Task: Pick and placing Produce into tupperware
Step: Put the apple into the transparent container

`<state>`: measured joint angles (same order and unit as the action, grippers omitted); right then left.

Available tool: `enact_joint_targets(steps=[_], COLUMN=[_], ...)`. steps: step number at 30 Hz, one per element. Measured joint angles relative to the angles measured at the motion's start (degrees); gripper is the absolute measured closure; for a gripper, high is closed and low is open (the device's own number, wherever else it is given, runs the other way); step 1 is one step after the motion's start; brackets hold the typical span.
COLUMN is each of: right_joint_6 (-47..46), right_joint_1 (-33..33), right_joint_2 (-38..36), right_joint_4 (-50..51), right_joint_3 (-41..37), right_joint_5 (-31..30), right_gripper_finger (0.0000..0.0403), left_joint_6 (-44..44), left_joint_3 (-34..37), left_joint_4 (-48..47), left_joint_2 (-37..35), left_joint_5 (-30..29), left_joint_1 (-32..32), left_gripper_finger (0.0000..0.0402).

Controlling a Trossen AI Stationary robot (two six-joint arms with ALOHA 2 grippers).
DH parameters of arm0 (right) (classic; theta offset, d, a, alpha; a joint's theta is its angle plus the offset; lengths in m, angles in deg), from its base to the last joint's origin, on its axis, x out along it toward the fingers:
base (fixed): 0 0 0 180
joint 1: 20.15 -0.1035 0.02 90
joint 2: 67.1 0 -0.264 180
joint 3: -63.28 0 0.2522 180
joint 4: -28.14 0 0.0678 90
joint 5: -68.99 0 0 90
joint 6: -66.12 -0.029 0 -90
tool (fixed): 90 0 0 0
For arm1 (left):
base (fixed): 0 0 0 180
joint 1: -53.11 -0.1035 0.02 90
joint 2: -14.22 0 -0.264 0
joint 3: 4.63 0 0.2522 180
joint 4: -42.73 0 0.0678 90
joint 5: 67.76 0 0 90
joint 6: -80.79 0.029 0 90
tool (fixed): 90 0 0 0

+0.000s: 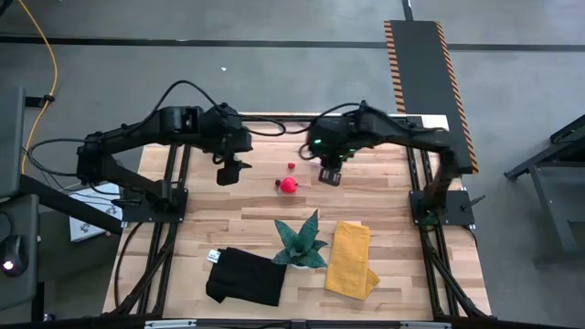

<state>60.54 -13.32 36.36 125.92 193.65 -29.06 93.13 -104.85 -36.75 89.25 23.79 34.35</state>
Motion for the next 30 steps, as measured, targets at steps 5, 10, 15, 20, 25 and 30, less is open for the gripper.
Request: enact_joint_targets(steps=[5,10,15,20,25,30], right_joint_6=[-9.40,-19.42,-26.18,-29.64,-30.46,-28.25], right_joint_1=[0.83,0.72,-0.44,-1.60,-1.64,-1.64], right_joint_2=[-15.47,-26.34,-33.64,-40.09,-44.68,-47.38], right_joint_4=[-16.70,-25.10,-24.98,-25.57,-26.17,-28.32], right_joint_3=[-19.58,-32.96,-41.76,-49.24,-53.49,-55.41], right_joint_5=[0.62,2.04,-1.45,-4.09,-3.56,-3.45], right_gripper_finger=[0.0290,0.0290,0.0290,0.0290,0.0290,0.0290], left_joint_6=[-0.12,-0.37,0.54,0.41,-4.71,-7.57], left_joint_3=[0.00,-0.01,-0.02,-0.04,-0.04,-0.04], left_joint_4=[0.88,2.43,4.95,6.11,6.06,7.13], left_joint_2=[2.20,5.22,9.44,14.59,18.80,21.52], left_joint_5=[0.83,0.58,-2.35,-1.76,0.03,0.20], left_joint_1=[0.00,0.00,-0.02,0.00,0.02,0.02], left_gripper_finger=[0.0141,0.0067,0.0012,0.0004,0.0011,0.0009])
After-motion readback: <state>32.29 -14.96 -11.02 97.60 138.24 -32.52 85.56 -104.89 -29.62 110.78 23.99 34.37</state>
